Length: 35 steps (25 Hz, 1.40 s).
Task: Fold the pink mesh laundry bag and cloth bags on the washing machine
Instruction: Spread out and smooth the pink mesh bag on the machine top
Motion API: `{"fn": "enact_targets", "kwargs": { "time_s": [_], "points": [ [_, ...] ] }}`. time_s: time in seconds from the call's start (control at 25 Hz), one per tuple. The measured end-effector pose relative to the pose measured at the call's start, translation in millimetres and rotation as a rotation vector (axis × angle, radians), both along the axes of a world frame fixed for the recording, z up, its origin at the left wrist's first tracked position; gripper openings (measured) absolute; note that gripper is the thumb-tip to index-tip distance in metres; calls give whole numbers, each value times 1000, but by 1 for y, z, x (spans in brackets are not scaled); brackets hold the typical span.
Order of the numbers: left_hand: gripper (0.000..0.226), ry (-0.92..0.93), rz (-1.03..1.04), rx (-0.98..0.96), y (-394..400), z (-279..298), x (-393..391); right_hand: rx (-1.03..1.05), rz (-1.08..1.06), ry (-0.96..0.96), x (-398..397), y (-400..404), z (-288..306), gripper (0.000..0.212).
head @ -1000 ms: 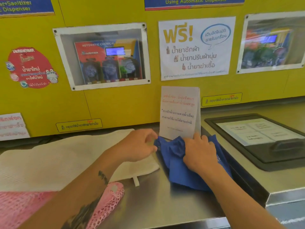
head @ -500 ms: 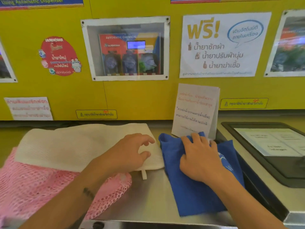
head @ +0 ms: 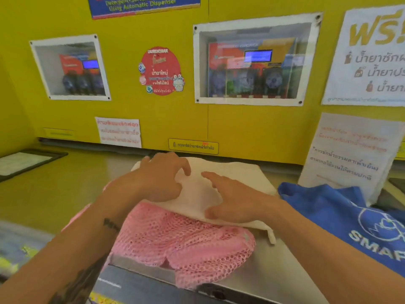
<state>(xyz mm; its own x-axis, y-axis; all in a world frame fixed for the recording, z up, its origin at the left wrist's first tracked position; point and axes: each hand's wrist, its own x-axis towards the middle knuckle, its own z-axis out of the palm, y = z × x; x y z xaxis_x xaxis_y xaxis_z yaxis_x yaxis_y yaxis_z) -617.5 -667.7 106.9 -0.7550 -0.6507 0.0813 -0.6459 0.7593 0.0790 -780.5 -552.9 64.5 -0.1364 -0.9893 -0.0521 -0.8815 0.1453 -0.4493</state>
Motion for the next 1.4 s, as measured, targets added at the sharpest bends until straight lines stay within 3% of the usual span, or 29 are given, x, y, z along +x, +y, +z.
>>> {"fn": "enact_targets", "kwargs": {
  "time_s": [0.12, 0.24, 0.4, 0.44, 0.56, 0.64, 0.76, 0.84, 0.88, 0.96, 1.04, 1.12, 1.2, 1.28, 1.4],
  "points": [
    [50, 30, 106, -73, -19, -1, 18, -9, -27, 16, 5, -27, -22, 83],
    [41, 154, 167, -13, -31, 0, 20, -129, -99, 17, 0, -33, -28, 72],
    [12, 539, -48, 57, -36, 10, -29, -373, -148, -349, -3, -30, -3, 91],
    [8, 632, -124, 118, -32, 14, -44, -455, -151, -355, -3, -30, 1, 90],
    [9, 767, -320, 269, -13, 22, -83, -722, -364, -114, -25, -26, 5, 68],
    [23, 742, -379, 282, -5, 21, -93, -751, -551, 230, -52, -11, 11, 64],
    [44, 506, -336, 263, -17, 13, -80, -406, -605, 735, -85, 9, 8, 72],
    [52, 258, -263, 244, -29, 1, -62, -55, -535, 858, -93, 9, -15, 59],
    [56, 147, -219, 234, -34, -5, -53, 122, -498, 833, -97, 7, -26, 52],
    [59, 25, -140, 235, -43, -17, -37, 338, -488, 604, -107, 7, -25, 51],
    [50, 88, -102, 225, -51, -25, -26, 416, -502, 405, -102, 6, -1, 64],
    [31, 271, -100, 184, -57, -28, -20, 306, -508, 391, -94, -2, 20, 70],
    [11, 495, -112, 102, -57, -25, -17, 36, -456, 414, -67, -12, 35, 64],
    [21, 686, -124, 15, -53, -15, -18, -208, -308, 210, -29, -22, 47, 62],
    [35, 928, -86, 80, -57, 5, -18, -197, -116, -211, 14, -34, 51, 73]
  ]
}}
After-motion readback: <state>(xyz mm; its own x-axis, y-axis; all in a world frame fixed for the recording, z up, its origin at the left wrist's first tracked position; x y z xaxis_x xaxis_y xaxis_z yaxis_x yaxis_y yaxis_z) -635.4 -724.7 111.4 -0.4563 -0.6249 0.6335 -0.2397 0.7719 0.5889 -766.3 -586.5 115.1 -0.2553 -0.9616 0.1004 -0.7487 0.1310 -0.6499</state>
